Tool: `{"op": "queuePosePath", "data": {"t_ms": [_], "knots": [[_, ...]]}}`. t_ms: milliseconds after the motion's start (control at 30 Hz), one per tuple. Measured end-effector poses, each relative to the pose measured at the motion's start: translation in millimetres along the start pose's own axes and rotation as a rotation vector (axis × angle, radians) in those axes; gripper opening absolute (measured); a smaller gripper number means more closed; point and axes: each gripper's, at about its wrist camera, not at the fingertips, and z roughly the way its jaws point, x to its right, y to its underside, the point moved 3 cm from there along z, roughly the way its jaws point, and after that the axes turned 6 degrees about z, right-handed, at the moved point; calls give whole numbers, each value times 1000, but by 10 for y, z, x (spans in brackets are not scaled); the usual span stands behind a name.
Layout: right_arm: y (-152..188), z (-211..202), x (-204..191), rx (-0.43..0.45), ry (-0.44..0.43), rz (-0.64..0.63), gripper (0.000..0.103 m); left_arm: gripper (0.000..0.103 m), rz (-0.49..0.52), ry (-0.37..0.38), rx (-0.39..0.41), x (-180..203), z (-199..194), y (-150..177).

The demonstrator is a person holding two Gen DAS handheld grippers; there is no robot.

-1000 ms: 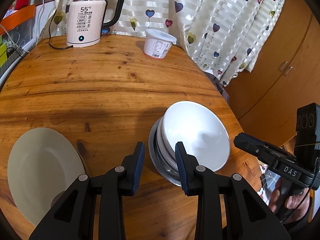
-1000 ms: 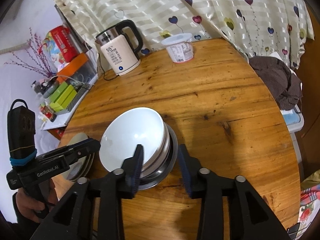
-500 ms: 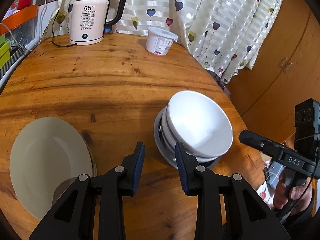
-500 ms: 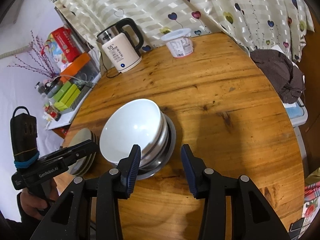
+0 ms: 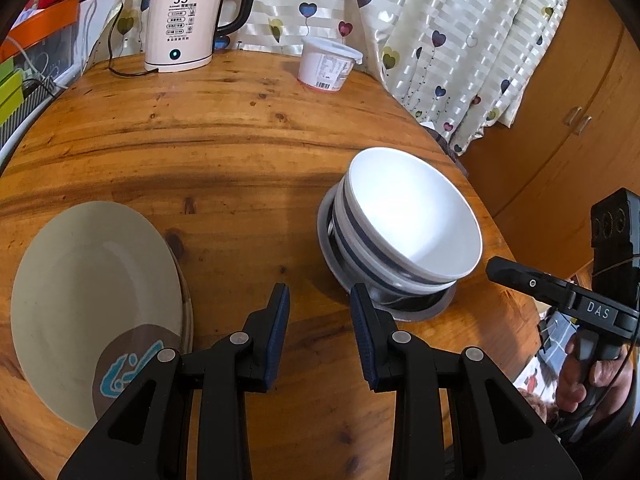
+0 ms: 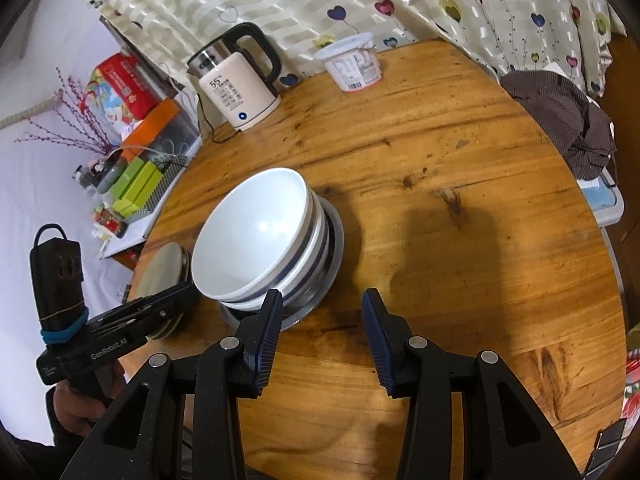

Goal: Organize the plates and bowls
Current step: 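Grasp the rim of the steel bowl stack with the right gripper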

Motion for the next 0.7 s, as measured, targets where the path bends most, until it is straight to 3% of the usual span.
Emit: {"op": "queuePosePath", "data": {"t_ms": [300,533,700], "knots": [[28,82,99,-31,-13,54,41,32,-36,28,-19,-49,59,16],[32,116,112,-37,-33,62,24,32,-65,58,-29,-87,102,-3],[16,129,116,-38,-49,69,22,32,-91,91,-38,-116,137,-24]]}}
